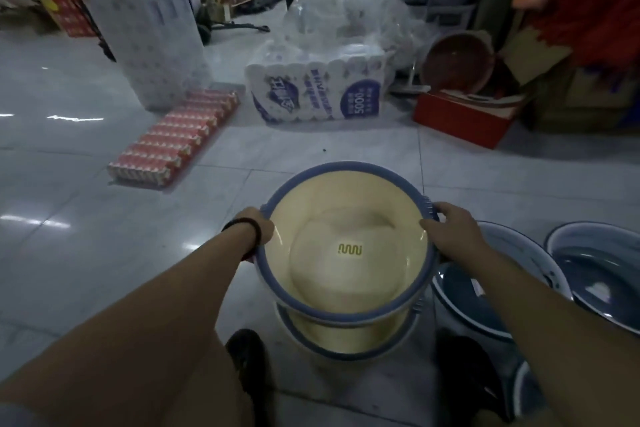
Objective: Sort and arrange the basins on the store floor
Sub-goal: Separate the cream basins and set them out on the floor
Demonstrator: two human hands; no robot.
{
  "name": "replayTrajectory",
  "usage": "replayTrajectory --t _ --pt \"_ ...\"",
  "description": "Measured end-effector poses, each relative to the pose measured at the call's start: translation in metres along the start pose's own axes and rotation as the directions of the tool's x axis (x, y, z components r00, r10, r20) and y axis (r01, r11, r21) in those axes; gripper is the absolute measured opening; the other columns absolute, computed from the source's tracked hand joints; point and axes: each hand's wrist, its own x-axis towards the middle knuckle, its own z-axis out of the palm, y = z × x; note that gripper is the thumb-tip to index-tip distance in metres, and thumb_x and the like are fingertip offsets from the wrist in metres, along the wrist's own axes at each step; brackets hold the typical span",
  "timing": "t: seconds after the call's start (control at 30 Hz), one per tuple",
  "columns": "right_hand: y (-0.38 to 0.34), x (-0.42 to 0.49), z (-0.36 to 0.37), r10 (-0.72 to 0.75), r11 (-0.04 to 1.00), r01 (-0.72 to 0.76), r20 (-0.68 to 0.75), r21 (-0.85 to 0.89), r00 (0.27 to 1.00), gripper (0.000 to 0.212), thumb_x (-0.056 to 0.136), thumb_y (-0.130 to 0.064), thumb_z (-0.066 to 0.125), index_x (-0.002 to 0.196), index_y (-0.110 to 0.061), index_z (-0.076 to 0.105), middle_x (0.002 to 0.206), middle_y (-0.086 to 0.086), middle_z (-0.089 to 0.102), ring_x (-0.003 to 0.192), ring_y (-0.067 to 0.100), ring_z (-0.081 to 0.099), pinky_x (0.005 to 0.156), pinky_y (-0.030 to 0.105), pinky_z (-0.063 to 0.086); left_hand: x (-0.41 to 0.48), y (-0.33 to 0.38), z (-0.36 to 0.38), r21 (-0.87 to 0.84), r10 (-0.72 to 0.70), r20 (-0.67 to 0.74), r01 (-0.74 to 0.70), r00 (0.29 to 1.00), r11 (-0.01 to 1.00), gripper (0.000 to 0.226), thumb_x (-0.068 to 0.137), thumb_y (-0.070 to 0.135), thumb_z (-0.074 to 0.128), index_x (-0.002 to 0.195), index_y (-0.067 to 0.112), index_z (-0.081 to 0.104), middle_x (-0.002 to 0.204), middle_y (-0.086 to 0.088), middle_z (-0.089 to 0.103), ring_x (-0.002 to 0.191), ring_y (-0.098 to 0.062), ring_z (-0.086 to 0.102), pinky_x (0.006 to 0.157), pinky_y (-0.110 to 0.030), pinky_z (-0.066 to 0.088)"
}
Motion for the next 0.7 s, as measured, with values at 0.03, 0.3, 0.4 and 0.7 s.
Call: replayTrajectory --t 0.03,0.3,0.4,0.7 --pt "0.008 0.003 0.002 0.036 0.999 -0.036 0.019 -0.019 0.999 0.039 0.097 -0.017 0.064 0.136 -0.012 0.062 0.116 0.006 0.065 0.097 0.024 0.06 0.085 0.035 0.052 0.003 0.0 0.007 0.017 -0.003 0.031 0.003 1.0 1.0 0.03 0.099 0.014 0.053 0.124 -0.003 0.056 0.091 -0.02 0.066 0.072 -0.034 0.064 0.05 -0.042 0.054" --pt "0.067 0.014 0.046 0.407 0.914 -0.4 0.155 -0.071 0.9 0.028 0.096 -0.012 0.052 0.12 -0.007 0.065 0.102 0.018 0.07 0.088 0.036 0.068 0.074 0.044 0.063 0.049 0.001 0.041 0.237 -0.276 0.377 0.196 0.884 0.951 0.039 0.097 0.006 0.059 0.133 -0.008 0.056 0.121 -0.021 0.069 0.109 -0.039 0.069 0.088 -0.052 0.06" --pt "0.074 0.011 0.061 0.477 0.874 -0.448 0.158 -0.186 0.865 0.034 0.099 -0.012 0.048 0.131 -0.002 0.058 0.101 0.015 0.063 0.076 0.024 0.058 0.06 0.031 0.048 0.04 0.011 0.054 0.234 -0.317 0.383 0.24 0.868 0.942 0.049 0.104 0.016 0.051 0.146 -0.006 0.037 0.138 -0.025 0.055 0.122 -0.044 0.058 0.1 -0.057 0.051" --pt "0.07 0.024 0.087 0.607 0.794 -0.592 0.221 -0.137 0.764 0.052 0.103 -0.012 0.04 0.153 0.002 0.036 0.115 0.021 0.06 0.094 0.03 0.06 0.076 0.032 0.052 0.048 0.037 0.078 0.497 -0.119 0.381 -0.094 0.917 0.863 0.05 0.105 0.021 0.052 0.148 -0.003 0.043 0.153 -0.017 0.047 0.141 -0.032 0.045 0.113 -0.038 0.039"
